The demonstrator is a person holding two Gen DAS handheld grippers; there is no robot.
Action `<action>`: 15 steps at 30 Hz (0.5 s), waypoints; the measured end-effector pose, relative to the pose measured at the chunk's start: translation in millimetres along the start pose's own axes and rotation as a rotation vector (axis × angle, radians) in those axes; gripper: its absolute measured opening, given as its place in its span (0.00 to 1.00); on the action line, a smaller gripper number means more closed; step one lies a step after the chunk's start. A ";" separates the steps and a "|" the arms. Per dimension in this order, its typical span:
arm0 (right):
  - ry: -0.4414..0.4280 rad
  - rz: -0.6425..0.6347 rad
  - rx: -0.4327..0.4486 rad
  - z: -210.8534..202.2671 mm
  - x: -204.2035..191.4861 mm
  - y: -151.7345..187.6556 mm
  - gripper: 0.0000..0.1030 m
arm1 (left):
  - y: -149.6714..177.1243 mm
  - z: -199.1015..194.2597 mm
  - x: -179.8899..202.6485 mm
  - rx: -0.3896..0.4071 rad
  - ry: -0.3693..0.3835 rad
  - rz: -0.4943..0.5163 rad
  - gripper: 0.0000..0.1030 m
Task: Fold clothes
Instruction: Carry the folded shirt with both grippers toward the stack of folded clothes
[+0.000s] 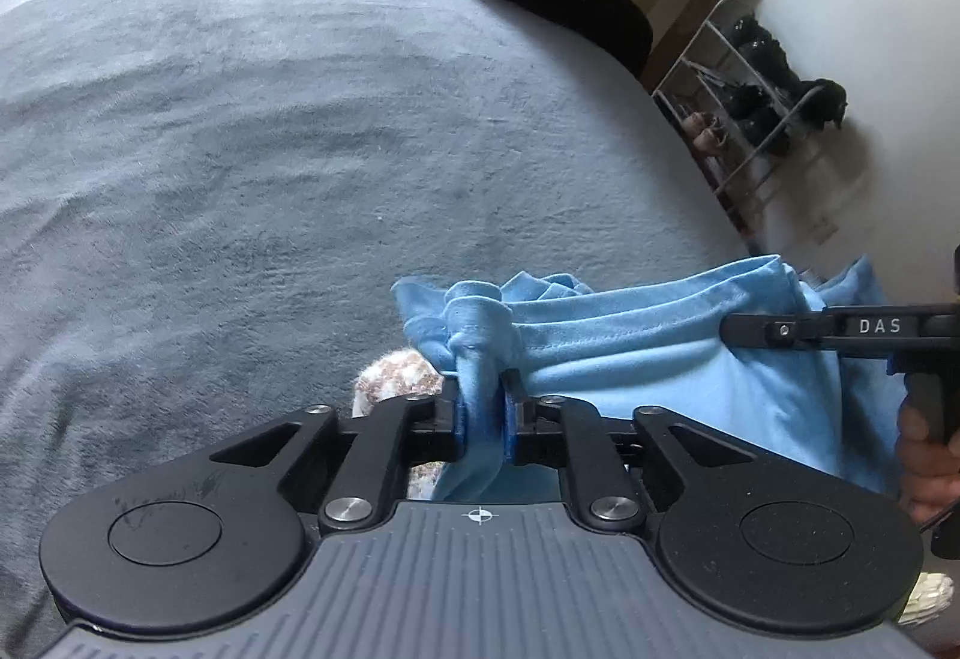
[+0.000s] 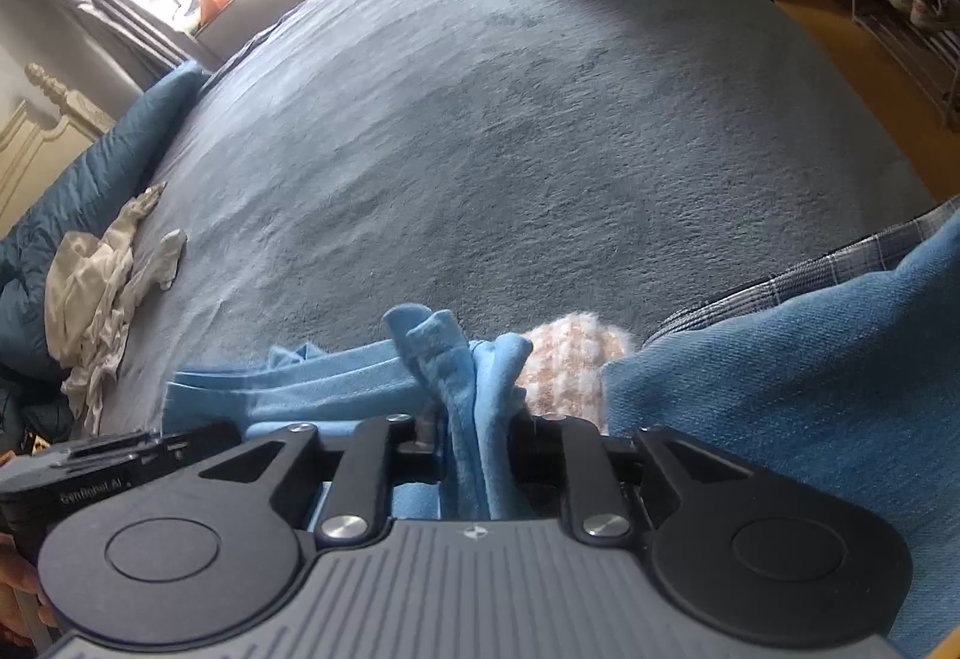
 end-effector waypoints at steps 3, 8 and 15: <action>0.022 -0.017 0.018 -4.4 -0.8 -1.7 0.27 | -2.7 -4.4 -2.4 0.018 -0.022 -0.013 0.29; 0.096 -0.021 0.126 -26.6 1.1 -9.6 0.39 | -11.4 -17.0 -10.1 0.071 -0.051 -0.050 0.30; 0.116 -0.091 0.234 -79.6 -8.5 -17.4 0.35 | -18.4 -50.1 7.0 0.143 -0.002 0.012 0.30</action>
Point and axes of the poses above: each gripper's, at about its wrist camera, not at the fingertips, and z roughly the way its jaws point, x to its right, y to its underside, the point moved 4 cm from there along z, roughly the way its jaws point, and after that the axes turned 11 degrees about -z, right-handed, at the moved point
